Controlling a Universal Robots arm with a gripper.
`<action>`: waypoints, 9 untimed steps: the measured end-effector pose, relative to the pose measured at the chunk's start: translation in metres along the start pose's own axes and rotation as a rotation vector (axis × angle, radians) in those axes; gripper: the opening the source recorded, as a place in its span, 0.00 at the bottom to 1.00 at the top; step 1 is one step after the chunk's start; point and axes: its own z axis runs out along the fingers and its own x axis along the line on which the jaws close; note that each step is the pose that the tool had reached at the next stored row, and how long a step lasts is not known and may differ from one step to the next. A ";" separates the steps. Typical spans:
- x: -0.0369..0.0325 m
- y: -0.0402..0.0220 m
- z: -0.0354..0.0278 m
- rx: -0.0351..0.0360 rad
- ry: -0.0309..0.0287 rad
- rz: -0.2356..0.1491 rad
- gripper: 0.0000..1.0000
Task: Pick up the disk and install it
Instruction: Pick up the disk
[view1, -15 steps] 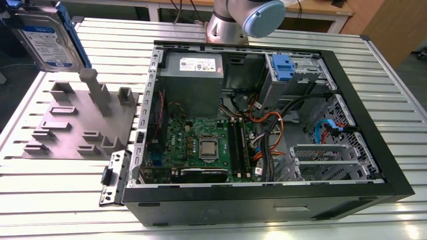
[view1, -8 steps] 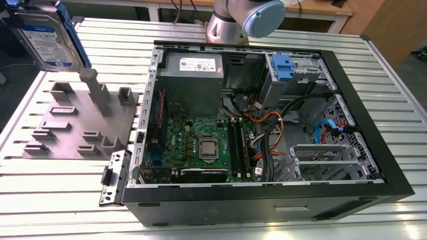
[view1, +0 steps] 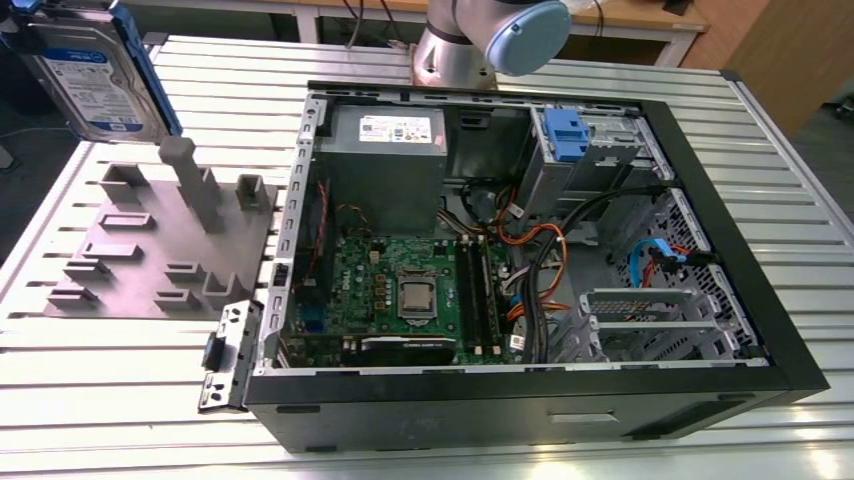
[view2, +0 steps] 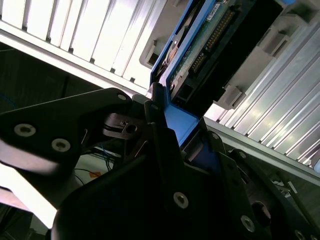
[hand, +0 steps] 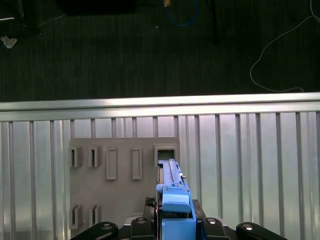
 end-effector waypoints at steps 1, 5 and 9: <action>0.0000 0.0000 -0.0007 0.0001 0.0000 0.000 0.36; 0.0000 0.0000 -0.0018 -0.0003 0.0002 0.000 0.36; -0.0001 0.0000 -0.0033 0.0000 0.0000 0.000 0.36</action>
